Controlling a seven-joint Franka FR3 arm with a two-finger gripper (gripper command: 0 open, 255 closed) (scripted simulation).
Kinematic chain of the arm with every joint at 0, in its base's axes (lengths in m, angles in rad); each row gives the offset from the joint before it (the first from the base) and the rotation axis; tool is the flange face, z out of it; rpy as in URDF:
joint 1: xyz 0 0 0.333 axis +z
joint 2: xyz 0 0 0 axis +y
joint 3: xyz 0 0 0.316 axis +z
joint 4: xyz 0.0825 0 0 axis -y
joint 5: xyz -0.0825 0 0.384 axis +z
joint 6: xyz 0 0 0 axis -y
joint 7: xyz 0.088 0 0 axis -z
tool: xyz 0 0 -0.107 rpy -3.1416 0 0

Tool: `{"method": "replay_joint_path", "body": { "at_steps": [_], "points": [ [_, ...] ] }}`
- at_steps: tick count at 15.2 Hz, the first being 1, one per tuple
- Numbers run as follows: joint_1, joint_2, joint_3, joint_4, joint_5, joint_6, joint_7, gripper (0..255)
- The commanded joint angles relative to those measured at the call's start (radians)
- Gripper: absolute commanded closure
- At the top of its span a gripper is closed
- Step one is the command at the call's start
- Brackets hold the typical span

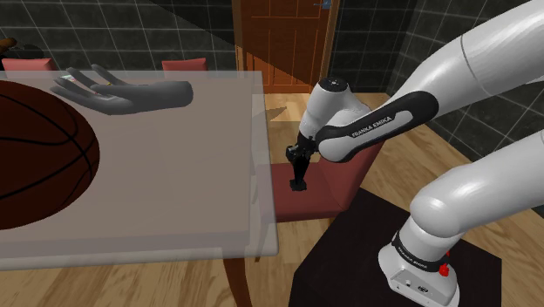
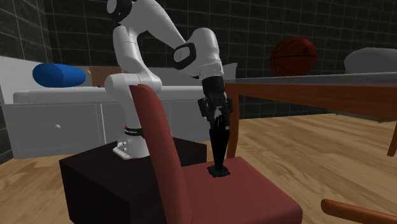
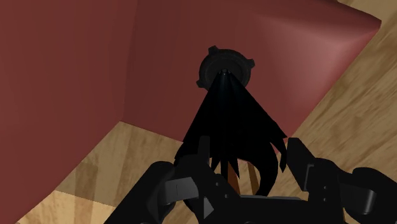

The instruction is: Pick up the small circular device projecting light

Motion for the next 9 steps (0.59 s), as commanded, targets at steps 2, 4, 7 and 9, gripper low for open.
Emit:
{"method": "replay_joint_path", "body": {
  "at_steps": [2,4,7,9],
  "points": [
    [0.0,0.0,0.0,-0.001,0.0,0.0,0.0,255],
    [0.001,0.0,0.0,-0.001,0.001,-0.001,0.0,255],
    [0.011,-0.023,-0.01,0.011,0.011,-0.035,-0.011,255],
    [0.02,-0.046,-0.02,0.023,0.019,-0.07,-0.022,255]
  ]
}}
